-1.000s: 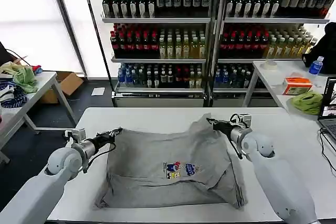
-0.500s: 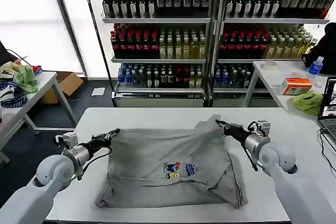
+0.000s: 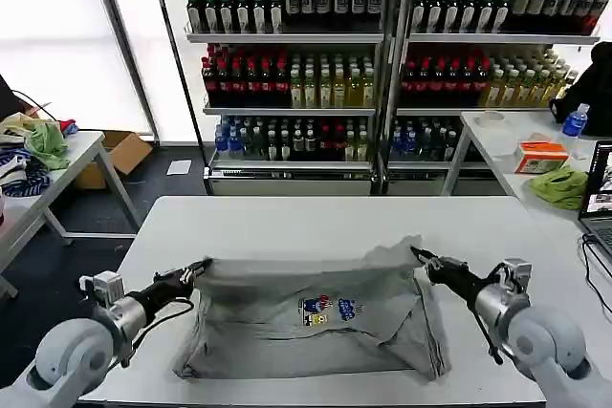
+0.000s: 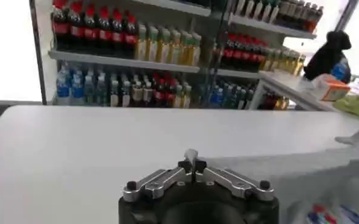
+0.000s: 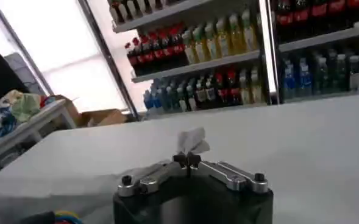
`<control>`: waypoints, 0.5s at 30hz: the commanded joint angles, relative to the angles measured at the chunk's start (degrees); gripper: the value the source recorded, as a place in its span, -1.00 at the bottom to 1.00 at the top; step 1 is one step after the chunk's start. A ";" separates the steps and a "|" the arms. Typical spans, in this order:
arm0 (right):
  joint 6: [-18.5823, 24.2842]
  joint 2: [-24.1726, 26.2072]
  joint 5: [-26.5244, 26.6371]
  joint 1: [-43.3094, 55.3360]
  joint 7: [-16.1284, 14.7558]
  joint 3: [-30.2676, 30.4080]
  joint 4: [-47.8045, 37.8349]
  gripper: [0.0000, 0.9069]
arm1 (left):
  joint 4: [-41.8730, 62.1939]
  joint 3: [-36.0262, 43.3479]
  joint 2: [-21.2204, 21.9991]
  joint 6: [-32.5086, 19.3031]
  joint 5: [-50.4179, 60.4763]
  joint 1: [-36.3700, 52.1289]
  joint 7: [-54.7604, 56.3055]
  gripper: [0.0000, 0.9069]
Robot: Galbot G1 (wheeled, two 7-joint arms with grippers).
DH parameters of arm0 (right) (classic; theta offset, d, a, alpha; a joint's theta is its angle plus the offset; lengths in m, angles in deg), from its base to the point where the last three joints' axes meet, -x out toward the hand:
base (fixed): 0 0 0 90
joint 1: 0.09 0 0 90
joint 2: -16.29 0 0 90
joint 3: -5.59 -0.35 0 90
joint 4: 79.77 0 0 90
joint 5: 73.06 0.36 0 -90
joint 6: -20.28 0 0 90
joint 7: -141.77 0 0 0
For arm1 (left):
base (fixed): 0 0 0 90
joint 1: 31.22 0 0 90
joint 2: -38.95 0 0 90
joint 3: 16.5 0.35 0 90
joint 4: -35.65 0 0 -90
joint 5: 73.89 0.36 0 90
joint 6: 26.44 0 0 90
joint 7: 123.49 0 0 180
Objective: Fold and organize the clothes.
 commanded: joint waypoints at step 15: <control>0.36 -0.75 -4.75 -16.31 1.75 -4.50 7.21 1.00 | -12.66 -4.66 4.40 5.41 10.44 -18.30 1.67 1.00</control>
